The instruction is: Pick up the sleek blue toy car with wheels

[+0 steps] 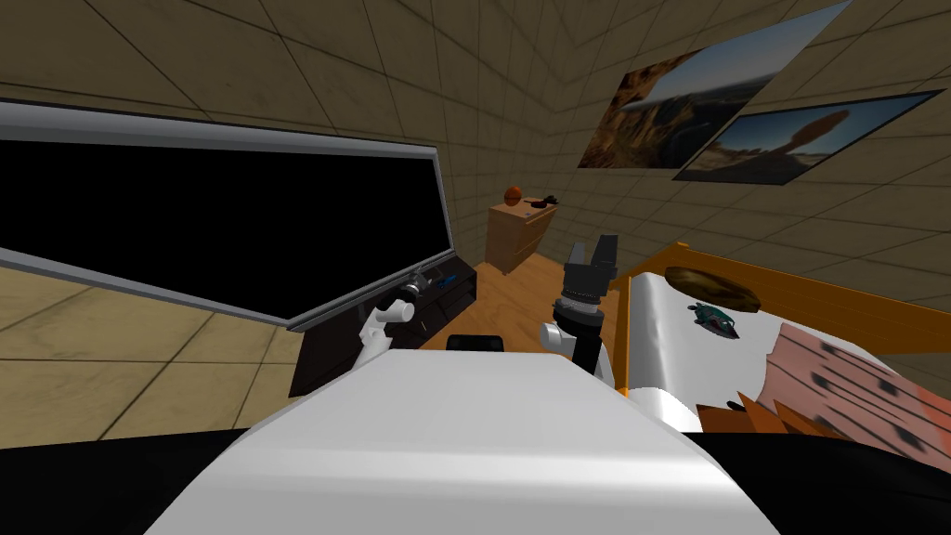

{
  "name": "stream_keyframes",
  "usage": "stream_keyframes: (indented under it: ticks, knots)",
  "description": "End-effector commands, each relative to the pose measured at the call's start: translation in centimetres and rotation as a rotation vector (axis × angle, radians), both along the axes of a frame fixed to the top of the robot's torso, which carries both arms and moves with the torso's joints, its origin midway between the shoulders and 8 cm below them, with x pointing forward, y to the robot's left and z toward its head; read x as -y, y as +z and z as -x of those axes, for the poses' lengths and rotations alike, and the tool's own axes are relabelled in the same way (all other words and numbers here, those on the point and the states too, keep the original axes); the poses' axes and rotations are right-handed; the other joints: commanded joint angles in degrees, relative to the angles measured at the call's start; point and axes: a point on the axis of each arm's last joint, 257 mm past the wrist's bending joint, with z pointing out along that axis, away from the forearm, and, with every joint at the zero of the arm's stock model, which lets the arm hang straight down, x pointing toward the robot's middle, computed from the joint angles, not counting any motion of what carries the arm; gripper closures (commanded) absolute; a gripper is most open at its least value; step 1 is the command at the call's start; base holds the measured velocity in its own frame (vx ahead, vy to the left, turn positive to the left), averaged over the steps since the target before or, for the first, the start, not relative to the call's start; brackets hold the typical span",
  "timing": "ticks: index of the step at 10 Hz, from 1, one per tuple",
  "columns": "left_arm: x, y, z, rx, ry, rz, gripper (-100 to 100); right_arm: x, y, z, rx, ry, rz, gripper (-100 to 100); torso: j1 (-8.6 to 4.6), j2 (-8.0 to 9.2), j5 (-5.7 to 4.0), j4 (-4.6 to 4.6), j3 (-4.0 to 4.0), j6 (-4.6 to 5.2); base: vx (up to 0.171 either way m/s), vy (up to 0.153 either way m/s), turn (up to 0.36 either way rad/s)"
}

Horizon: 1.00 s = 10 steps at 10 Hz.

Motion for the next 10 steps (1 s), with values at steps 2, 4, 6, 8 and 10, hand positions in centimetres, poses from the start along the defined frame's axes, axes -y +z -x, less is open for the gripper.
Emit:
stream_keyframes:
  ticks: [2, 4, 6, 8, 10]
  knots:
    - [-0.5, -2.4, 0.1, -0.084, 0.011, 0.019, -100, 0.0, 0.0, 0.0, 0.0, 0.0, 0.0, 0, -0.01, -0.07, 0.0, -0.01, -0.04, 0.01, 0.063, -0.015, 0.002]
    - [-1.0, -4.4, 0.2, -0.15, 0.022, 0.034, -100, 0.0, 0.0, 0.0, 0.0, 0.0, 0.0, 0, -0.04, -0.03, 0.0, 0.0, -0.01, 0.0, 0.058, -0.02, 0.0]
    - [-1.4, -6.3, 0.4, -0.215, 0.034, 0.049, -100, 0.0, 0.0, 0.0, 0.0, 0.0, 0.0, 0, -0.08, -0.11, -0.01, -0.02, -0.06, 0.01, 0.077, -0.032, -0.005]
    - [-1.8, -8.2, 0.7, -0.28, 0.047, 0.063, -100, 0.0, 0.0, 0.0, 0.0, 0.0, 0.0, 0, -0.09, -0.06, -0.02, -0.01, -0.03, 0.01, 0.062, -0.03, -0.004]
    - [-2.1, -9.9, 1.1, -0.343, 0.061, 0.077, -100, 0.0, 0.0, 0.0, 0.0, 0.0, 0.0, 0, -0.05, -0.14, -0.01, -0.03, -0.07, 0.0, 0.084, -0.024, -0.009]
